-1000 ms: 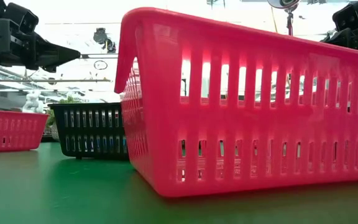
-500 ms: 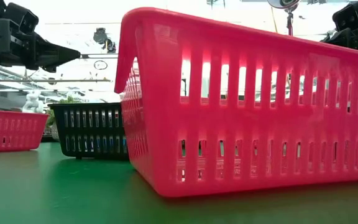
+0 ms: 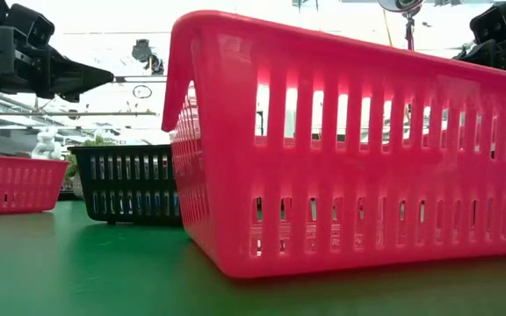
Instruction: Stack baskets by color
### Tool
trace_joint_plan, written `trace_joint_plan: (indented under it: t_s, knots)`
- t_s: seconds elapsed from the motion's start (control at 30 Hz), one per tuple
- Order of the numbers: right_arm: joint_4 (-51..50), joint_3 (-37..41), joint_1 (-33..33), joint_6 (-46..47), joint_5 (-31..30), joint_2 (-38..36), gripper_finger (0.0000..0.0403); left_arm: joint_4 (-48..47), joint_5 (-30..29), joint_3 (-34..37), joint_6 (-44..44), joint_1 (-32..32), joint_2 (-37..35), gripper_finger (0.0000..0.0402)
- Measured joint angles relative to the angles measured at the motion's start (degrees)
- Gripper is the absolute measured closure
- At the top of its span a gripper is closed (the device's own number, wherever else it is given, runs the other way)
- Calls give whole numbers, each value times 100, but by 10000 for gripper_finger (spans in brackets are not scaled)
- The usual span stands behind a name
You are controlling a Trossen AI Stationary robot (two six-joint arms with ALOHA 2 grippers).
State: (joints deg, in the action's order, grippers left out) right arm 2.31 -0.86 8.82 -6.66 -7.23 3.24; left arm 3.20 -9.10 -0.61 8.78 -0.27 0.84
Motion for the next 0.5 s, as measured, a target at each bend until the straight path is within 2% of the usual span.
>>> trace_joint_plan:
  t_s: [0.5]
  knots:
    - [78,-1,0,-3,-7,0,403,-2,1,0,0,-1,1,364]
